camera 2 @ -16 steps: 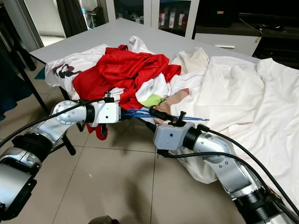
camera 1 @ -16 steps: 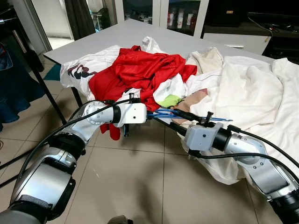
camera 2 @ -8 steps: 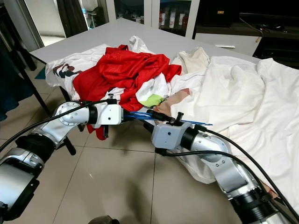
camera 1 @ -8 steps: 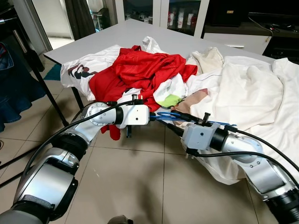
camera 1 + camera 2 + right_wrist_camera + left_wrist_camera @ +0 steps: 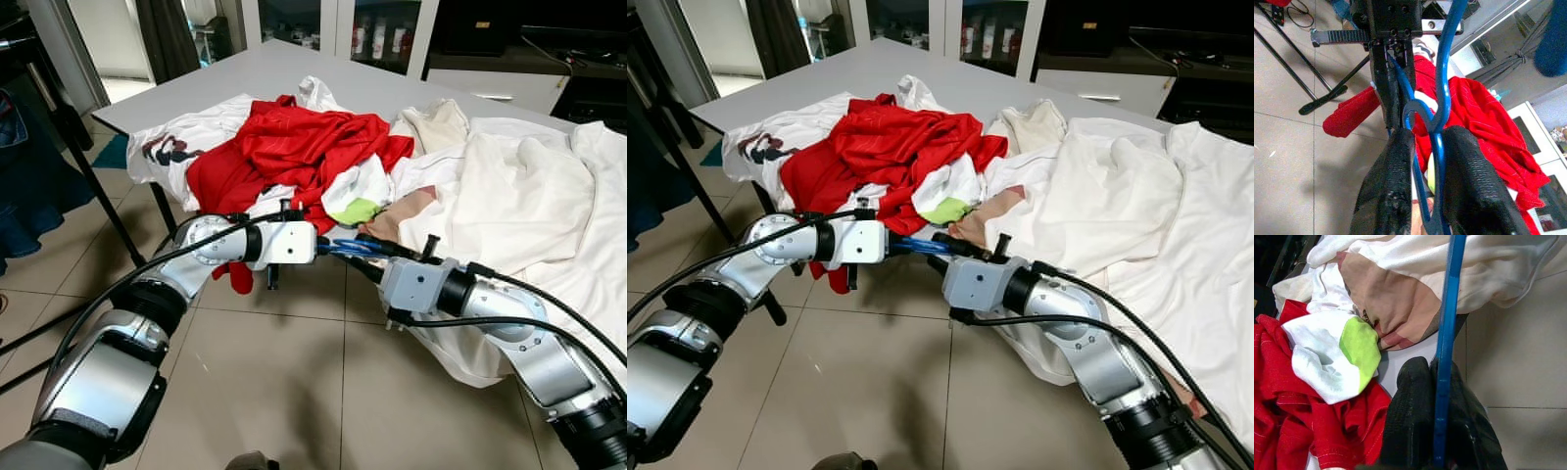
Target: Hang hanger
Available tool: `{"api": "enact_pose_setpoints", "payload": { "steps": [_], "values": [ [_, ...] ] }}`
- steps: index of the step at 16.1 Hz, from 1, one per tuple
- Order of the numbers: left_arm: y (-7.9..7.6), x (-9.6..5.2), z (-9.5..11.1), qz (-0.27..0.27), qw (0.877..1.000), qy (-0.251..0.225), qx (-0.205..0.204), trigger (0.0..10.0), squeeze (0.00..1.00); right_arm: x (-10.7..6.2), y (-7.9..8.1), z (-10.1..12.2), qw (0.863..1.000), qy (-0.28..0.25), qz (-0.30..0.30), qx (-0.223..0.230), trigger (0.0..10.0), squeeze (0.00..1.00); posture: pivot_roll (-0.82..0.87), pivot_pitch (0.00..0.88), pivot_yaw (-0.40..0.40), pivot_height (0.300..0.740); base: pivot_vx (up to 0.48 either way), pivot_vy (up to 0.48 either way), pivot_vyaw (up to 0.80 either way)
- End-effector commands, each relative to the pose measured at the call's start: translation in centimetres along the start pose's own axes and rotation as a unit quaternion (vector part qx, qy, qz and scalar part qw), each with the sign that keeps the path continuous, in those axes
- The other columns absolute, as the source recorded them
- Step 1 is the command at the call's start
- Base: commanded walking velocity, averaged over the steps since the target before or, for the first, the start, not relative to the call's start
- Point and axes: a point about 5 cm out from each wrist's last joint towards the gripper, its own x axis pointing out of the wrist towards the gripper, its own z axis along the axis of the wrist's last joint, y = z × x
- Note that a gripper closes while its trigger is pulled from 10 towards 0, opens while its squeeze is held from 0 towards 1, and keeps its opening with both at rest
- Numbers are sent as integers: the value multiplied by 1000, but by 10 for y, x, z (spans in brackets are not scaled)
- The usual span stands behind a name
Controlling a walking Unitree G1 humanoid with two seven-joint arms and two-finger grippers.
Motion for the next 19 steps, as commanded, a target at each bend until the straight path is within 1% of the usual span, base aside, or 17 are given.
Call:
{"api": "enact_pose_setpoints", "payload": {
  "steps": [1, 8, 11, 12, 13, 14, 15, 16, 17, 19],
  "values": [
    [9, 0, 6, 2, 1000, -3, 21, 0, 0, -1, -9, -1, 1000, 3, -12, 3, 0, 0, 56, 0, 62, 740, 0, 0, 0],
    [9, 1, 7, 7, 1000, -2, 24, 0, 0, -1, -6, 0, 1000, 2, -6, 6, 0, 0, 57, 0, 63, 740, 0, 0, 0],
    [12, 2, 8, 22, 999, -1, 30, 0, 0, -2, -5, 0, 1000, 2, -4, 7, 0, 0, 53, 0, 62, 740, 0, 0, 0],
    [15, 3, 9, 35, 999, 3, 34, 2039, 0, -2, -5, 0, 1000, 2, -5, 7, 0, 0, 53, 0, 62, 740, 0, 0, 0],
    [18, 3, 9, 53, 998, 7, 36, 10000, 0, -2, -5, -1, 1000, 3, -5, 7, 0, 0, 52, 0, 60, 740, 0, 0, 0],
    [23, 3, 9, 77, 996, 10, 35, 10000, 0, -3, -6, -1, 1000, 5, -6, 8, 0, 0, 52, 0, 60, 740, 0, 0, 0],
    [31, 1, 12, 112, 993, 7, 32, 10000, 1000, -3, -6, -2, 1000, 7, -9, 8, 0, 0, 52, 0, 60, 740, 0, 0, 0],
    [36, 0, 14, 132, 991, -1, 26, 10000, 1000, -3, -7, -3, 1000, 10, -12, 9, 0, 0, 51, 0, 58, 740, 0, 0, 0],
    [37, 0, 15, 135, 991, -5, 24, 10000, 1000, -4, -7, -4, 1000, 12, -16, 10, 0, 0, 51, 0, 58, 740, 0, 0, 0],
    [39, 0, 15, 155, 987, 0, 33, 10000, 1000, -4, -9, -6, 1000, 18, -21, 10, 0, 0, 51, 0, 58, 740, 0, 0, 0]
  ]
}}
